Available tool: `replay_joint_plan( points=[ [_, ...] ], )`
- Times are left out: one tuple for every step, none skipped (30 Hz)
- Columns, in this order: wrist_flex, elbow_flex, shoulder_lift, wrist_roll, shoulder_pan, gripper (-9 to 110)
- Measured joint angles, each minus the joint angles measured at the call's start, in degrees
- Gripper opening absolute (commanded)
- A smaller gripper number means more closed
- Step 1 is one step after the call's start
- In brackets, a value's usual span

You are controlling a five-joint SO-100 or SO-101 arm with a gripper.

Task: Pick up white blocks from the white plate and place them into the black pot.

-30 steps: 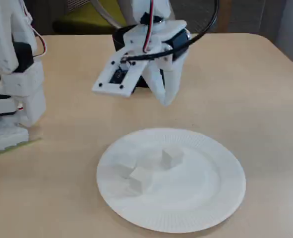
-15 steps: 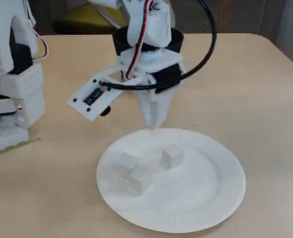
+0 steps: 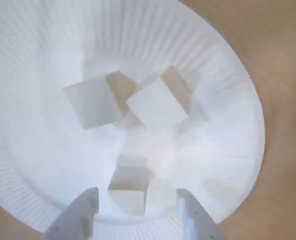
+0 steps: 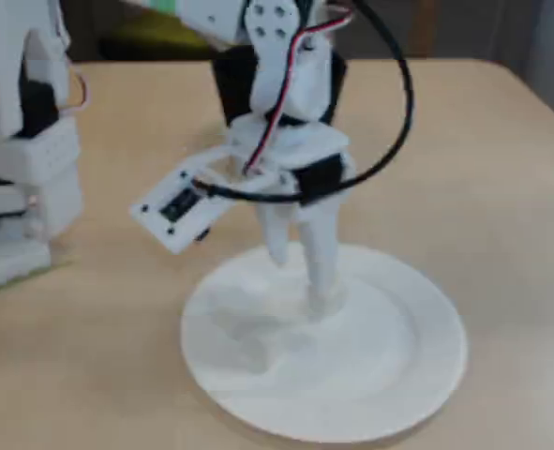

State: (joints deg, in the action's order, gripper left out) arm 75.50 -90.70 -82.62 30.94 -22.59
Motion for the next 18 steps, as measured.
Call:
replay_joint_plan(
  points=[
    [-1.1,0.0,0.4,0.0,0.0,22],
    [-2.4,0.0,0.7,-0.2,0.0,22],
    [-3.5,0.0,1.2,-0.4,0.0,21],
    [-4.4,0.0,1.6,-0.6,0.0,21],
    [-5.4,0.0,1.9,-1.0,0.0,21],
    [-6.4,0.0,2.2,-1.2,0.0,21],
    [-7.2,0.1,2.5,-1.2,0.0,21],
    [-7.8,0.4,3.0,-1.3,0.2,20],
    [-8.3,0.4,3.3,-1.5,0.3,20],
    [-8.8,0.4,3.8,-1.5,0.5,20],
    [-9.1,0.4,4.0,-1.5,0.7,20],
    [-9.5,0.4,4.4,-1.6,0.9,19],
    [-9.9,0.4,4.5,-1.6,1.1,19],
    [-10.4,0.4,4.8,-1.6,1.1,18],
    [-10.7,0.5,5.2,-1.4,1.3,17],
    [-11.2,0.5,5.7,-1.4,1.6,16],
    [-11.7,0.5,6.2,-1.1,1.8,14],
    [-12.3,0.5,6.5,-0.9,2.0,11]
  ],
)
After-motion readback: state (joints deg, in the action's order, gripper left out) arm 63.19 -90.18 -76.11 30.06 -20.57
